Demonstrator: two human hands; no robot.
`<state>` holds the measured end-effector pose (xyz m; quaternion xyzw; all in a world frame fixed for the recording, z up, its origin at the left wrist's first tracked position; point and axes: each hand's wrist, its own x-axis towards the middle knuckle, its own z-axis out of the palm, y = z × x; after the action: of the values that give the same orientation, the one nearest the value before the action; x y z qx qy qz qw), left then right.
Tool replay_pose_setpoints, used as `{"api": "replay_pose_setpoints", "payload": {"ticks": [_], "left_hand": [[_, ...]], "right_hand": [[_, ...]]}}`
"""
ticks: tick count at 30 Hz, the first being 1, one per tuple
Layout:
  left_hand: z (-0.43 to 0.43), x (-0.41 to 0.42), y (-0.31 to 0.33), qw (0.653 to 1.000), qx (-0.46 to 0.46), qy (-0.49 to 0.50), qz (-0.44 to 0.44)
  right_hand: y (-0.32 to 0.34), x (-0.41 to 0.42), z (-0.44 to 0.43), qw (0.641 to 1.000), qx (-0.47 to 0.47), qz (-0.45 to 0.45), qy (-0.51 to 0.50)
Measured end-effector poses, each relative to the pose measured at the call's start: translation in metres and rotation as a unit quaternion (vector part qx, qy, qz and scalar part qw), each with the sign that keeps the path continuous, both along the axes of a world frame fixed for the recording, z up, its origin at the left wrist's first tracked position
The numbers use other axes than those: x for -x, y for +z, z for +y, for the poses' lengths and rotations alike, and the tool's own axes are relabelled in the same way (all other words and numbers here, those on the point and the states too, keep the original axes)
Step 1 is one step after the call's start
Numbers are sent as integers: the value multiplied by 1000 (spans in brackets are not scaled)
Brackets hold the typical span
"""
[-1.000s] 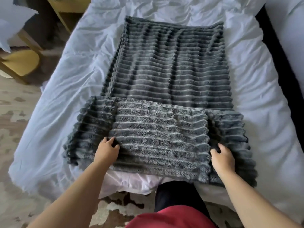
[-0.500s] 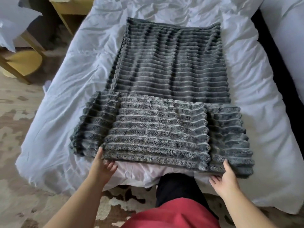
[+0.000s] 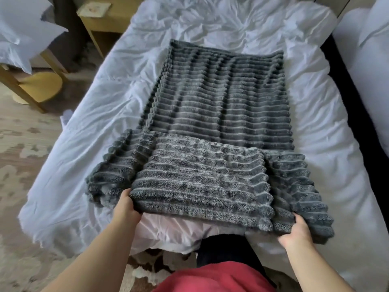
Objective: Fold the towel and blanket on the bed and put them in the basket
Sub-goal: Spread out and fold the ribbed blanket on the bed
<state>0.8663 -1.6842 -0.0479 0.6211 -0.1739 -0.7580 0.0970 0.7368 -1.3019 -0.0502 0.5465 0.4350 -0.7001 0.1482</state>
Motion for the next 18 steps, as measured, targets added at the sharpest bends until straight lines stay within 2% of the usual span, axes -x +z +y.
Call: {"api": "replay_pose_setpoints", "payload": {"ticks": [5, 10, 14, 18], "left_hand": [[5, -30, 41, 997, 78, -9, -4], [17, -81, 68, 994, 109, -3, -4], [28, -143, 66, 992, 121, 3, -36], [44, -220, 58, 987, 115, 2, -112]], "right_hand": [[58, -5, 13, 997, -53, 40, 26], [97, -62, 26, 994, -74, 81, 0], [93, -134, 38, 995, -77, 63, -17], [73, -216, 55, 998, -62, 20, 6]]}}
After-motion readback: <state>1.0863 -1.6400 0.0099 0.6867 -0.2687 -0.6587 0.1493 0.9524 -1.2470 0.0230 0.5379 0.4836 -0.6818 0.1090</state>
